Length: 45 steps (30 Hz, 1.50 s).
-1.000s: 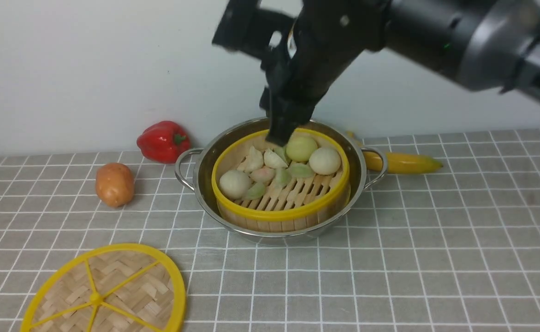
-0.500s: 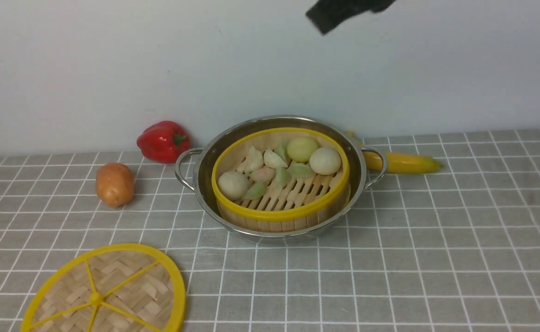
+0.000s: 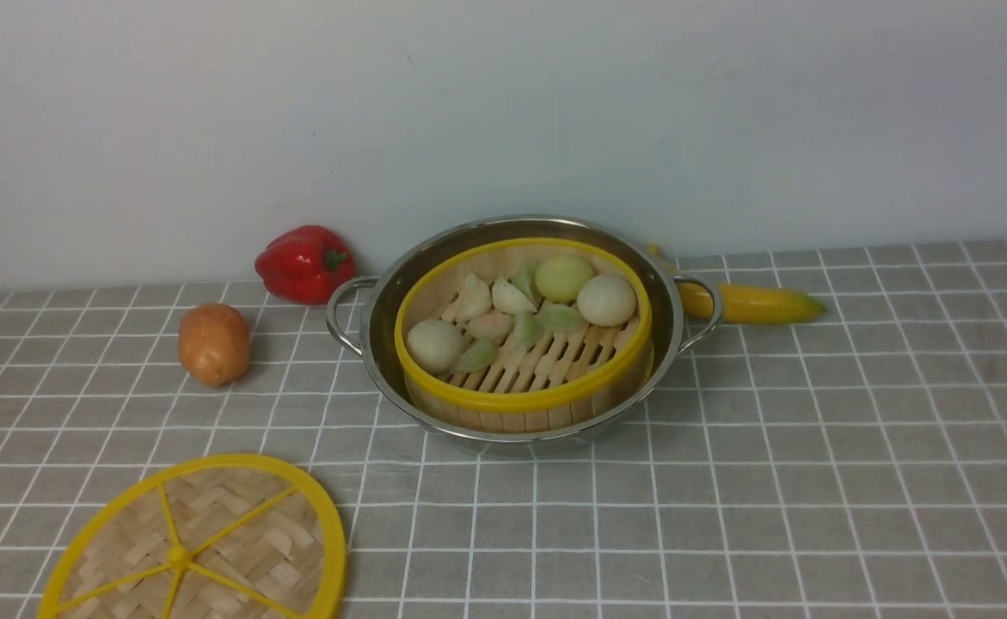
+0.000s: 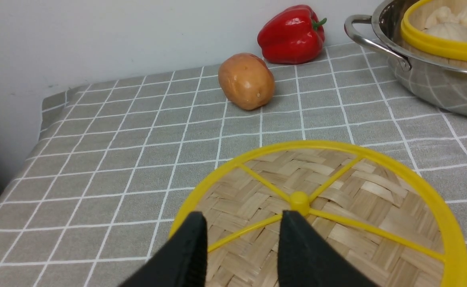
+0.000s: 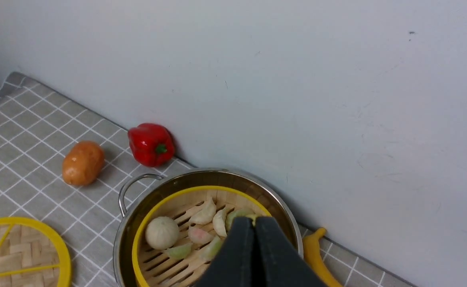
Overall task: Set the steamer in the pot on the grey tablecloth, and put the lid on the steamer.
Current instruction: 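Grasp the bamboo steamer lid lying on the table by its centre knob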
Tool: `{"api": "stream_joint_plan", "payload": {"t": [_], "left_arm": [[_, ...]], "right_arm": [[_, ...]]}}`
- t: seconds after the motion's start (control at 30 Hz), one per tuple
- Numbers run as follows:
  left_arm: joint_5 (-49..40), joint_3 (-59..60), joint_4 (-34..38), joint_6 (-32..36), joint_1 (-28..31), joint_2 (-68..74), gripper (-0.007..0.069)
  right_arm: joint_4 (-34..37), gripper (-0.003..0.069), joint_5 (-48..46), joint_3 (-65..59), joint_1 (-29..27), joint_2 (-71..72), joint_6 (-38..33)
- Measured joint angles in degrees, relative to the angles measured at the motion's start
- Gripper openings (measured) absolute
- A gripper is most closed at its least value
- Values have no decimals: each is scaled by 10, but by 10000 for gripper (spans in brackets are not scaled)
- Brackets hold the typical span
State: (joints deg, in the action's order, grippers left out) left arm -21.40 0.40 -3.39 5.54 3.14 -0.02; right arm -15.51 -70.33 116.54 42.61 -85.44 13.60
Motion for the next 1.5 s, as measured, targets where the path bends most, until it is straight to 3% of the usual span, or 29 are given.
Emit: {"api": "stream_joint_plan", "payload": {"t": [0.23,0.33,0.5,0.77,1.03,1.23,1.5], "left_arm": [[0,0,0,0,0,0,244],[0,0,0,0,0,0,244],[0,0,0,0,0,0,244],[0,0,0,0,0,0,244],[0,0,0,0,0,0,244],[0,0,0,0,0,0,244],[0,0,0,0,0,0,244]], "right_arm": [[-24,8,1,-52,0,24,-2],[-45,22,13,-174,-5,85,0],[-46,45,128,-382,-59,219,22],[-47,87,413,-758,-251,511,65],[-80,112,568,-985,-391,743,81],[-58,133,584,-1093,-438,811,127],[-63,164,584,-1169,-439,852,141]]}}
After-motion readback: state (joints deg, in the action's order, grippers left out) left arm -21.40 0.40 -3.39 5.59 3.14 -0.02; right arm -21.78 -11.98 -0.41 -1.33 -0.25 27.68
